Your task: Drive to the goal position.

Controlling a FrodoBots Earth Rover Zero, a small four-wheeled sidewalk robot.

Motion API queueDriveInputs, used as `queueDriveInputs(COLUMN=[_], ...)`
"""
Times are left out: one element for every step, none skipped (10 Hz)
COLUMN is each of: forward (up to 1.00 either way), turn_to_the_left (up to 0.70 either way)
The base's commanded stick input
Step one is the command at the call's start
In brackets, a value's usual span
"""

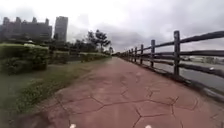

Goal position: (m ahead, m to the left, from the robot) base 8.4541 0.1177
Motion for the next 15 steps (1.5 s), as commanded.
queueDriveInputs(forward=[0.7, 0.7, 0.7, 0.7, 0.7, 0.7, 0.7, 0.7, 0.7, 0.7, 0.7, 0.7, 0.7, 0.7, 0.7], turn_to_the_left=[0.0, 0.0, 0.0, 0.0, 0.0, 0.0, -0.03, -0.23, -0.35, -0.35, -0.35, -0.35, -0.33, -0.19, -0.04])
